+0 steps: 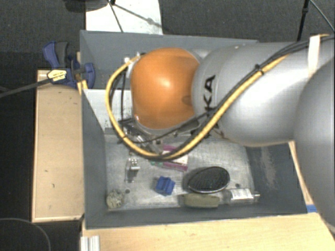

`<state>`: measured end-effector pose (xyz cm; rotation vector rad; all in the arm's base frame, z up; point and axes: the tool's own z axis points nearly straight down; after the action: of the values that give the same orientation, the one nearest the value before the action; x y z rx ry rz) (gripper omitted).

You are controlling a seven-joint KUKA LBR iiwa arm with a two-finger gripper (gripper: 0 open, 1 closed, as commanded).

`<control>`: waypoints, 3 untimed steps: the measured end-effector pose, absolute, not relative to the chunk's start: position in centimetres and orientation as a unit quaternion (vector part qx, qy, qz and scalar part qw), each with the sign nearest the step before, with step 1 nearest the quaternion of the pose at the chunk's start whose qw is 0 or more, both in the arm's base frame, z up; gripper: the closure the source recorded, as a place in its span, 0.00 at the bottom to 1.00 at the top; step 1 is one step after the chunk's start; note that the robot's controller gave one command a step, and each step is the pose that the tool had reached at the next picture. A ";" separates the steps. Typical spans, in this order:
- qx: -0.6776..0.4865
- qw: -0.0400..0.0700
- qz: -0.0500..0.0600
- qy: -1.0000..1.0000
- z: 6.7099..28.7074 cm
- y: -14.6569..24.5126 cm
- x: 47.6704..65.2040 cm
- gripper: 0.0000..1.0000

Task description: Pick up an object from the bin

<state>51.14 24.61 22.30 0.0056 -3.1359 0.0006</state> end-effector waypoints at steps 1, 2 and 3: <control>0.101 0.001 0.000 -0.995 6.8 20.0 50.5 0.00; 0.016 0.000 0.001 -1.000 7.1 12.3 50.8 0.00; -0.034 0.000 0.000 -0.999 7.1 8.2 49.0 0.00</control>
Offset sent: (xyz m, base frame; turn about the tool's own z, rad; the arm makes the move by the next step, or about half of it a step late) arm -0.0061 -0.0452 -0.1530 -0.2005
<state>48.96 8.21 7.10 -0.1079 -3.1403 -0.0013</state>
